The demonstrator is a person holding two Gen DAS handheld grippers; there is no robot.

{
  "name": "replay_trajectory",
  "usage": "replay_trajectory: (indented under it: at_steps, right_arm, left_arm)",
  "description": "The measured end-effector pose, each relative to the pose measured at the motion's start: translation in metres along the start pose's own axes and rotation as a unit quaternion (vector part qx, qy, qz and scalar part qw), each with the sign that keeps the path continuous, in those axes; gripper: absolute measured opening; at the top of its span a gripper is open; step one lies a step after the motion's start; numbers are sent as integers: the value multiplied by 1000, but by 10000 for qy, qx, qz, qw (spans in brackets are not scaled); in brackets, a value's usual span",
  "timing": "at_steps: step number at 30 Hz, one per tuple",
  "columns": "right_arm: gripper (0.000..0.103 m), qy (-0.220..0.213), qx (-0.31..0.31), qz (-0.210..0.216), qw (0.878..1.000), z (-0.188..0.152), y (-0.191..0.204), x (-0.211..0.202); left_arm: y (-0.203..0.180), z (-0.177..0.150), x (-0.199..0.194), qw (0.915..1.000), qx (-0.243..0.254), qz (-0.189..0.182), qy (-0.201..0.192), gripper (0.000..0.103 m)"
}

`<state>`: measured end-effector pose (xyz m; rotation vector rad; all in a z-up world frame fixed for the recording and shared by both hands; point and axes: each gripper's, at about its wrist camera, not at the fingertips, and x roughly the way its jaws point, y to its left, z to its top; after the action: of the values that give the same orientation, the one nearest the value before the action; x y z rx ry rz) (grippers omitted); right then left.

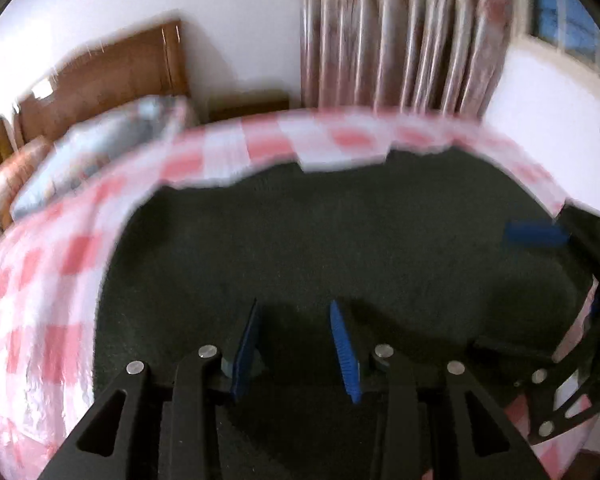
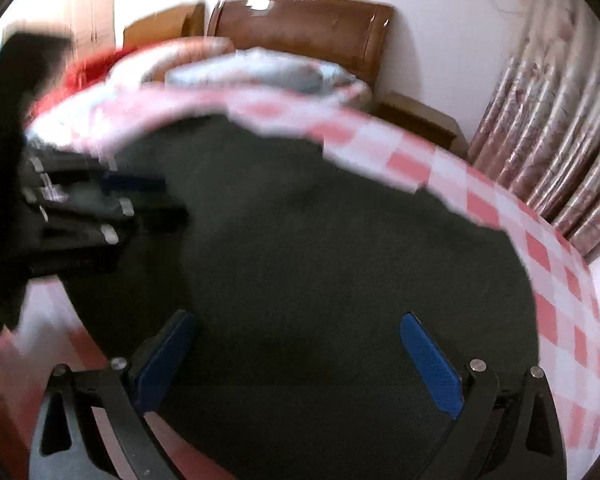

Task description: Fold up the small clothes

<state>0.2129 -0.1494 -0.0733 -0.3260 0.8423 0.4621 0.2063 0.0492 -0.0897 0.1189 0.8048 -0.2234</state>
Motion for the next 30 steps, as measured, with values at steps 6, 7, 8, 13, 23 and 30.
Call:
replay_trajectory:
  at_steps: [6, 7, 8, 13, 23, 30]
  right_arm:
    - [103, -64, 574, 273, 9980, -25, -40, -16]
    - [103, -91, 691, 314, 9971, -29, -45, -21]
    - [103, -126, 760, 331, 9965, -34, -49, -25]
    - [103, -219, 857, 311, 9956, -48, -55, -33]
    - [103, -163, 834, 255, 9961, -52, -56, -36]
    - [103, -293, 1040, 123, 9941, -41, -49, -45]
  left_arm:
    - [11, -7, -5, 9998, -102, -151, -61, 49]
    - [10, -9, -6, 9998, -104, -145, -97, 49]
    - [9, -10, -6, 9998, -117, -137, -122, 49]
    - [8, -10, -7, 9998, -107, -102, -137, 49]
    - [9, -12, -8, 9997, -101, -121, -193, 50]
    - [3, -14, -31, 9989, -295, -305, -218, 47]
